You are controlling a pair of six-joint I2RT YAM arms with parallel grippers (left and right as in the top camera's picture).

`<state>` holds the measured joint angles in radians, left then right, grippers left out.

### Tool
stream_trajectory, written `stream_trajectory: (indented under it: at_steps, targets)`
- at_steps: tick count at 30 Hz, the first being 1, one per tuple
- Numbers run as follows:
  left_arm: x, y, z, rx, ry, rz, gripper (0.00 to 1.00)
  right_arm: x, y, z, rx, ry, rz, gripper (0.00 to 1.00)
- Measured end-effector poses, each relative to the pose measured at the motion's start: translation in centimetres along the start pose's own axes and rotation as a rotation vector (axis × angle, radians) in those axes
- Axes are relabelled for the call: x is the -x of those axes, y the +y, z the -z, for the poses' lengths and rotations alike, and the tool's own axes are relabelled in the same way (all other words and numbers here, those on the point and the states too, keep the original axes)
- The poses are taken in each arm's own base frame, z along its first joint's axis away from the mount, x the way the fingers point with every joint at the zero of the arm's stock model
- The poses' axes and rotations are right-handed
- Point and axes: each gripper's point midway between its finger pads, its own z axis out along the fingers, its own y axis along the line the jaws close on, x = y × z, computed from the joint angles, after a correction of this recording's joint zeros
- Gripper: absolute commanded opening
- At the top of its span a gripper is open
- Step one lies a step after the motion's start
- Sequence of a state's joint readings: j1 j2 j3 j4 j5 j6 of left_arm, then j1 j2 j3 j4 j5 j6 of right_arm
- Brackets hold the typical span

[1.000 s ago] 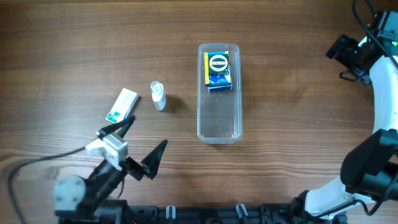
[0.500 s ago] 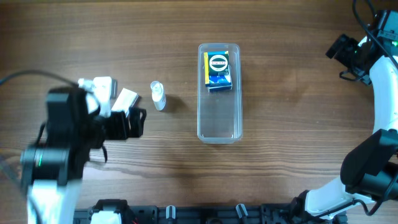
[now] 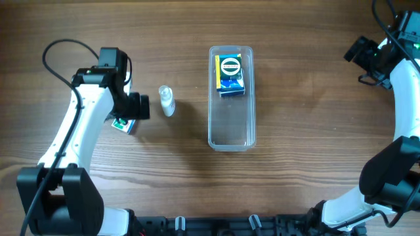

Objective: Pack container
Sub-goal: 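Retract the right arm and move the left gripper to the white-green box, then lower the left gripper and grasp the white-green medicine box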

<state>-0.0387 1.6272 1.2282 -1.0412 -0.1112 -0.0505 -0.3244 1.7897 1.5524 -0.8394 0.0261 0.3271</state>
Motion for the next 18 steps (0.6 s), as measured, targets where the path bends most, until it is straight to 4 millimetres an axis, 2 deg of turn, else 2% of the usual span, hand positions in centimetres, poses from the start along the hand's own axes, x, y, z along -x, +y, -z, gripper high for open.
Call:
stream_trajectory:
  at_steps: [2, 7, 10, 15, 18]
  targets:
    - [1.1, -0.1, 0.0, -0.001, -0.044, 0.005, 1.00, 0.0, 0.0, 0.0, 0.000, 0.000, 0.000, 1.00]
    - [1.6, 0.0, 0.0, -0.003, -0.062, 0.008, 1.00, 0.0, 0.0, 0.0, 0.000, 0.000, 0.000, 1.00]
    - [1.8, 0.9, -0.3, -0.026, -0.060, 0.048, 1.00, 0.0, 0.0, 0.0, 0.000, 0.000, 0.000, 1.00]
    - [1.6, 2.4, -1.9, -0.150, -0.014, 0.074, 1.00, 0.0, 0.0, 0.0, 0.000, 0.000, 0.000, 1.00]
    - [1.8, 2.0, -2.5, -0.196, -0.012, 0.019, 1.00, 0.0, 0.0, 0.0, 0.000, 0.000, 0.000, 1.00]
